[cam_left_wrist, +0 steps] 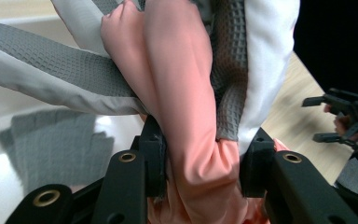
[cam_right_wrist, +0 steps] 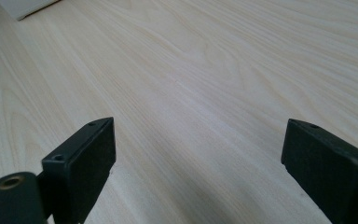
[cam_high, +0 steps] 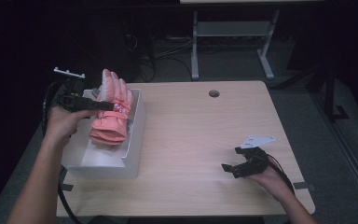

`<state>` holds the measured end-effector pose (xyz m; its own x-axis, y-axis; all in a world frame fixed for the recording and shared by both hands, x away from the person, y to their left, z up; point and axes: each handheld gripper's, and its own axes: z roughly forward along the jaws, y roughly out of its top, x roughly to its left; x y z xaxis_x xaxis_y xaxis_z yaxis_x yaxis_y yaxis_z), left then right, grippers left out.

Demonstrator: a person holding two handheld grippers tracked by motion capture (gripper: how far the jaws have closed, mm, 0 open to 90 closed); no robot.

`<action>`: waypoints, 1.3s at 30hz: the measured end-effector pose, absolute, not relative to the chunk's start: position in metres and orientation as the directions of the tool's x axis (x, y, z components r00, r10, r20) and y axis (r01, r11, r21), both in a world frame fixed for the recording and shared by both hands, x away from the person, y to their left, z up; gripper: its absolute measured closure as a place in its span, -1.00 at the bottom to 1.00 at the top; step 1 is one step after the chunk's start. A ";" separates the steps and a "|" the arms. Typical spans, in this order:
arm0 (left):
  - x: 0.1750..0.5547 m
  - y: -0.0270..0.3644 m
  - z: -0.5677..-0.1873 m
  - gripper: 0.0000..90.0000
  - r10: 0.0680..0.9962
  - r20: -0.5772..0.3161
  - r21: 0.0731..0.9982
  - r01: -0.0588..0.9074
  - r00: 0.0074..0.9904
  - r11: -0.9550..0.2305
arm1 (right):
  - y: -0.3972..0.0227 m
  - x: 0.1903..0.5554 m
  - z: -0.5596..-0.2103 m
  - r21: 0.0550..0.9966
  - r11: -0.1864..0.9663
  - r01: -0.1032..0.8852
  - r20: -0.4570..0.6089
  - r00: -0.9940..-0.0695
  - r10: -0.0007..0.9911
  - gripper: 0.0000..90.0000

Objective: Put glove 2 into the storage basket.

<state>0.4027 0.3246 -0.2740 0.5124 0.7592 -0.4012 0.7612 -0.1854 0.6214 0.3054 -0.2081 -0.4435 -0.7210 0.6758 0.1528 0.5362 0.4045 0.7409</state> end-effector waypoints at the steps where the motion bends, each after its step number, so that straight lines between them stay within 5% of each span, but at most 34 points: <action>1: 0.404 0.326 -0.278 0.35 0.766 -0.397 0.615 0.766 0.505 -0.187 | -0.208 0.306 -0.444 0.741 0.405 0.536 0.152 -0.722 0.675 -0.78; 25: 0.442 0.304 -0.363 0.32 0.812 -0.349 0.454 0.842 0.468 -0.290 | -0.210 0.307 -0.444 0.741 0.404 0.536 0.156 -0.723 0.673 -0.78; 39: 0.445 0.314 -0.404 0.14 0.795 -0.419 0.445 0.863 0.438 -0.240 | -0.209 0.307 -0.445 0.740 0.408 0.534 0.152 -0.724 0.672 -0.78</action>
